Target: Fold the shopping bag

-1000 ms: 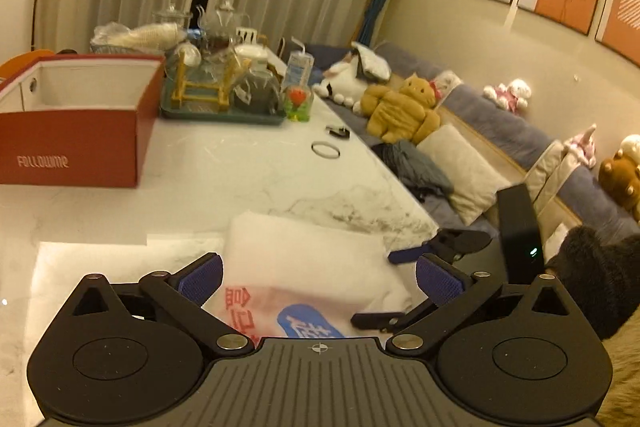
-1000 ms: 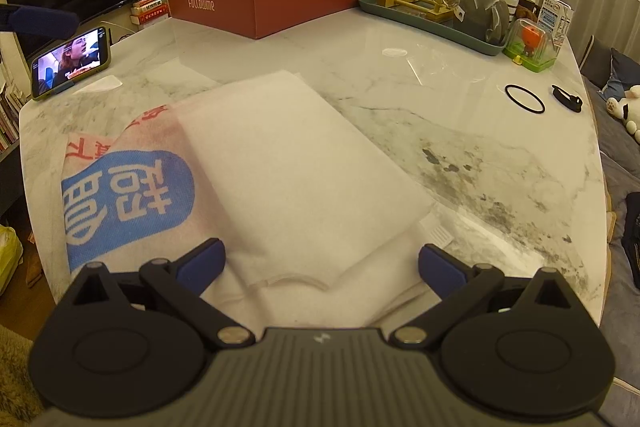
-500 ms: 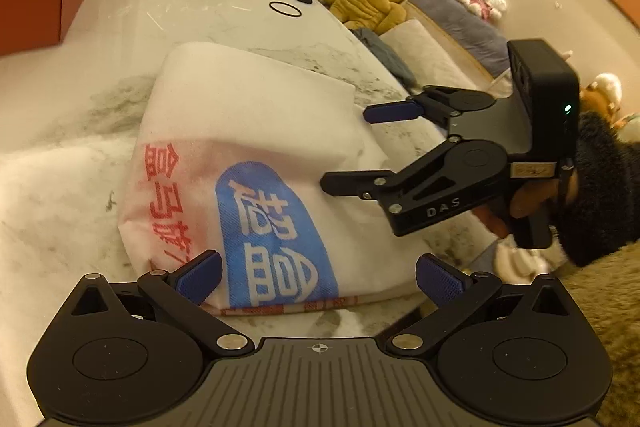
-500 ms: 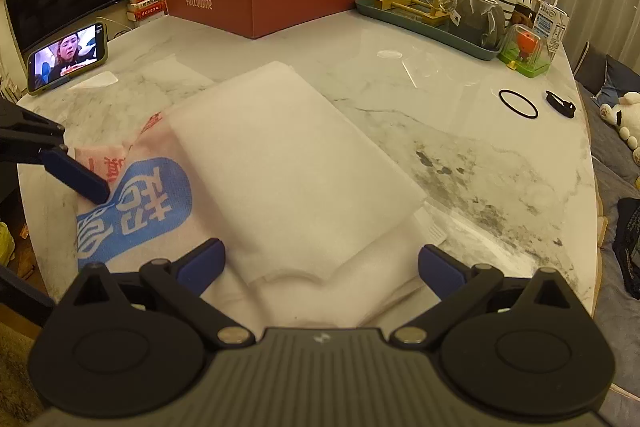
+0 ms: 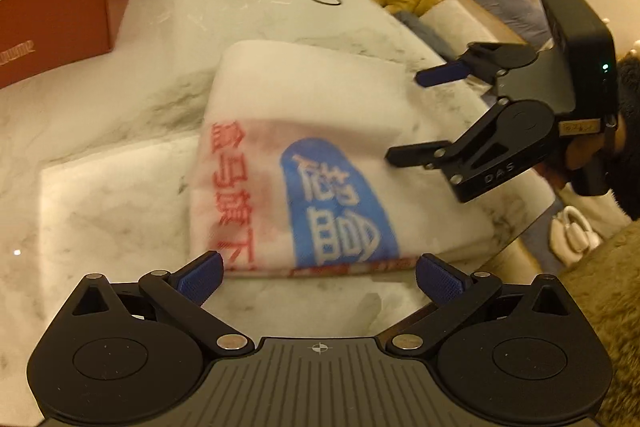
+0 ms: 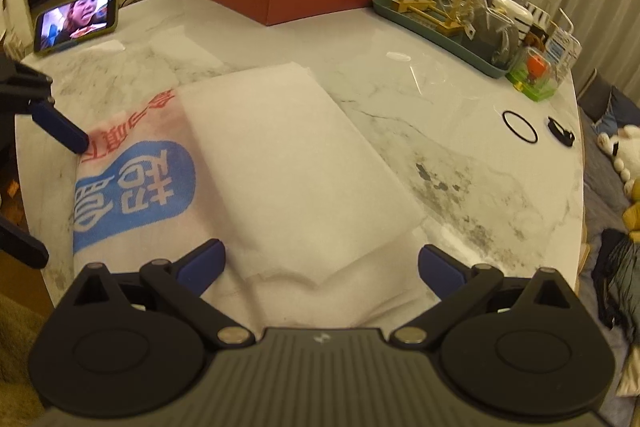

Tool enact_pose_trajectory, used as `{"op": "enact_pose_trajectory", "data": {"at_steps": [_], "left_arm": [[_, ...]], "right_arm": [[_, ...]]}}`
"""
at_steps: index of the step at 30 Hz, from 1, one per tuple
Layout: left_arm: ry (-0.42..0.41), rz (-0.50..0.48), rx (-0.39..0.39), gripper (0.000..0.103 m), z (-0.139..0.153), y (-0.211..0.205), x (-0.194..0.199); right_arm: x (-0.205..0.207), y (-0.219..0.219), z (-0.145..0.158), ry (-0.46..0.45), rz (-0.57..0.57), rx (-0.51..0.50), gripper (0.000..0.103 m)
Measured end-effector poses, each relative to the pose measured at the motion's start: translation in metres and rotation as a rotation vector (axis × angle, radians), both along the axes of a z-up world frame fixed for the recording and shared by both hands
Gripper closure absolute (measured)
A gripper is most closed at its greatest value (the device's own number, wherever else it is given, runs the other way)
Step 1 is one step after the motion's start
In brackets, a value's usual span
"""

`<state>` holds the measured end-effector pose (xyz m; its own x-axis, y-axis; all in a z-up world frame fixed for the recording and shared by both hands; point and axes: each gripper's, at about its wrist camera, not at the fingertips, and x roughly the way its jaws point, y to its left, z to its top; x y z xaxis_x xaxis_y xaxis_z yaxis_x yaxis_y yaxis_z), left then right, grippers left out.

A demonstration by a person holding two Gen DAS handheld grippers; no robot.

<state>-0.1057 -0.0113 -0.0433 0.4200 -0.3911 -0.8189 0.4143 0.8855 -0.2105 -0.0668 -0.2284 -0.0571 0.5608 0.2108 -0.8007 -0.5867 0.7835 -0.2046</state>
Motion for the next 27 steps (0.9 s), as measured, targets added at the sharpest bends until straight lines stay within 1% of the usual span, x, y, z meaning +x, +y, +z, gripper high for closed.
{"op": "enact_pose_trajectory", "data": {"at_steps": [2, 6, 8, 20, 23, 24, 25, 26, 27], "left_arm": [[0.009, 0.047, 0.015, 0.000, 0.002, 0.009, -0.002], [-0.055, 0.081, -0.054, 0.000, 0.021, 0.020, -0.001], [-0.145, 0.046, -0.216, 0.000, 0.042, 0.021, -0.001], [-0.105, 0.064, 0.036, 0.000, -0.007, -0.022, 0.036], [-0.137, 0.044, 0.078, 0.000, -0.009, -0.028, 0.030], [-0.147, 0.037, 0.092, 0.000, -0.009, -0.030, 0.029], [-0.157, 0.030, 0.106, 0.000, -0.009, -0.032, 0.027], [-0.168, 0.024, 0.120, 0.000, -0.010, -0.035, 0.025], [-0.178, 0.017, 0.135, 0.000, -0.010, -0.037, 0.023]], "right_arm": [[0.000, 0.002, 0.000, -0.004, 0.016, -0.012, 0.000], [0.002, 0.002, 0.001, 0.011, 0.004, -0.006, 0.000], [0.002, 0.001, 0.000, 0.013, -0.005, 0.000, 0.000], [0.002, -0.007, -0.002, 0.031, -0.051, 0.053, 0.000], [0.002, -0.007, -0.002, 0.035, -0.060, 0.056, 0.000], [0.002, -0.006, 0.000, 0.037, -0.060, 0.040, 0.000], [0.005, -0.003, 0.006, 0.058, -0.082, 0.022, 0.001], [0.009, -0.001, 0.012, 0.080, -0.106, 0.003, 0.013], [0.012, -0.003, 0.021, 0.097, -0.138, 0.042, 0.021]]}}
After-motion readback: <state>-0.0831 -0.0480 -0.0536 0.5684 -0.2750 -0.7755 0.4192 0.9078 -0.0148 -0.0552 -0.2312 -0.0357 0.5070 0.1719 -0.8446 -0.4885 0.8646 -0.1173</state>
